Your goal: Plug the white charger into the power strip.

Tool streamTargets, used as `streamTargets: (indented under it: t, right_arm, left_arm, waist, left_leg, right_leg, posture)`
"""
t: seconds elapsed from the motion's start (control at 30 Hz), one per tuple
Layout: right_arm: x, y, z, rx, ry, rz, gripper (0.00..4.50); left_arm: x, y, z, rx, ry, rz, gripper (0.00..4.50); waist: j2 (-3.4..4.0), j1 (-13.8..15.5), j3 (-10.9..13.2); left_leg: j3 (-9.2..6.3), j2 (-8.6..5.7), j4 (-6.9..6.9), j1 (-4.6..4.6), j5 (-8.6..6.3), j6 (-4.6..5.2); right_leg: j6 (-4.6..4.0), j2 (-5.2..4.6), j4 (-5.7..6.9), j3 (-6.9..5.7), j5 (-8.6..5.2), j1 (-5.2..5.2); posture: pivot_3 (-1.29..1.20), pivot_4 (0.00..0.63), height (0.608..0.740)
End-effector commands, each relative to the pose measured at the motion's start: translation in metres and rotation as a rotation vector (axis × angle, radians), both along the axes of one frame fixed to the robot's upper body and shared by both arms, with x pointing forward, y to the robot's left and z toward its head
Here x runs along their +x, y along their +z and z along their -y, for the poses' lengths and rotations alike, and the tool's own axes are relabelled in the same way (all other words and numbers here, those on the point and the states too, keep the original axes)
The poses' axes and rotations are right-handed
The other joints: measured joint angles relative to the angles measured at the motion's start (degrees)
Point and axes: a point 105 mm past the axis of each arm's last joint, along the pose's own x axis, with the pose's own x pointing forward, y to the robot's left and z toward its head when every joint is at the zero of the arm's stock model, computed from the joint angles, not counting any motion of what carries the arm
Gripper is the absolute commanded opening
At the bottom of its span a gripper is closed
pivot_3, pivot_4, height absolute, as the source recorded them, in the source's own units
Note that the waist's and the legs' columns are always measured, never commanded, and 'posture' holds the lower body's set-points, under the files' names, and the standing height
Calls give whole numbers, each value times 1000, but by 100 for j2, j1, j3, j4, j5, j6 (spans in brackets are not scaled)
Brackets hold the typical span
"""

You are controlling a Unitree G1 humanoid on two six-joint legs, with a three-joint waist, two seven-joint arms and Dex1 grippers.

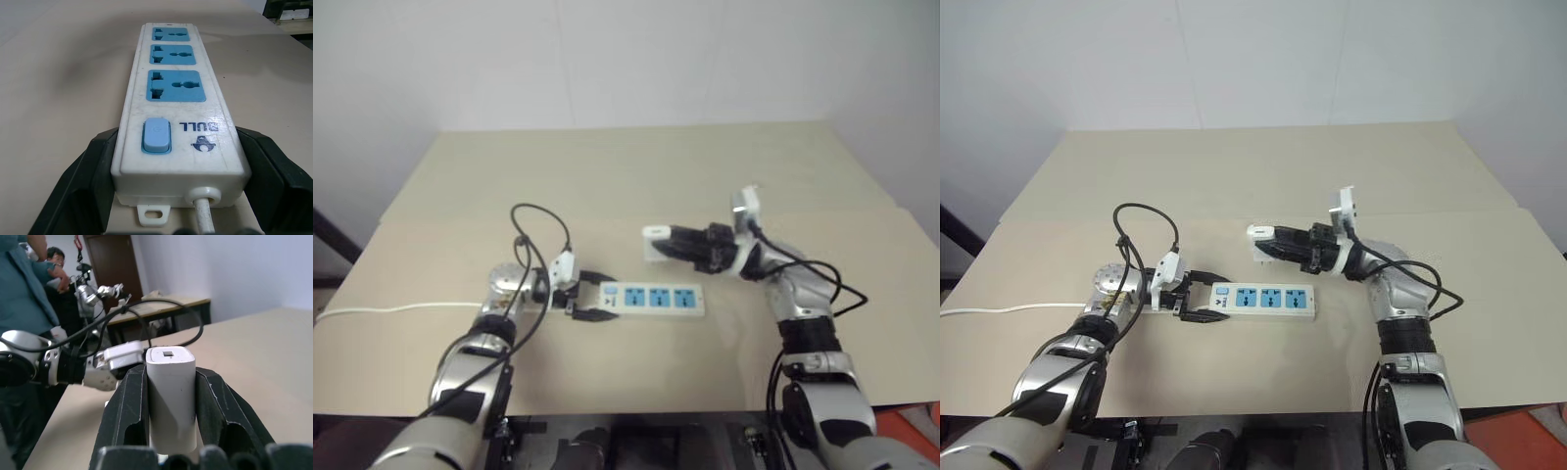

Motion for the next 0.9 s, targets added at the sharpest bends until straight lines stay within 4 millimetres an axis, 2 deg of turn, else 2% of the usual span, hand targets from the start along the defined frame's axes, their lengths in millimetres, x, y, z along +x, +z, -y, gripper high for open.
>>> streamTargets:
  t: [0.03,0.5,0.6,0.9]
  right_arm:
    - [-4,2,-5,2,37,51,1099]
    - [-2,-18,-27,15,65,16,1099]
    - [2,-25,-31,28,30,52,1099]
    - [3,-29,-33,47,30,47,1099]
  left_arm:
    - [-8,-12,0,44,-32,-39,3260]
    - [-8,-10,4,36,-40,-44,3260]
    - [-8,-11,1,48,-39,-51,3260]
    - [-6,-12,-2,61,-24,-61,3260]
  waist:
    - [0,0,0]
    - [0,6,0]
    - [0,1,0]
    - [0,-5,0]
  left_leg:
    - [0,0,0,1,0,0]
    - [-1,-2,0,8,0,0]
    - [-2,-2,-1,11,0,0]
    - [-2,-1,-3,16,0,0]
  right_leg:
    - [0,0,0,0,0,1]
    - [0,1,-1,-1,0,8]
    - [0,2,-1,-1,0,10]
    - [0,5,-1,0,0,12]
  posture:
    - [0,150,740]
    - [0,150,740]
    - [0,150,740]
    - [0,150,740]
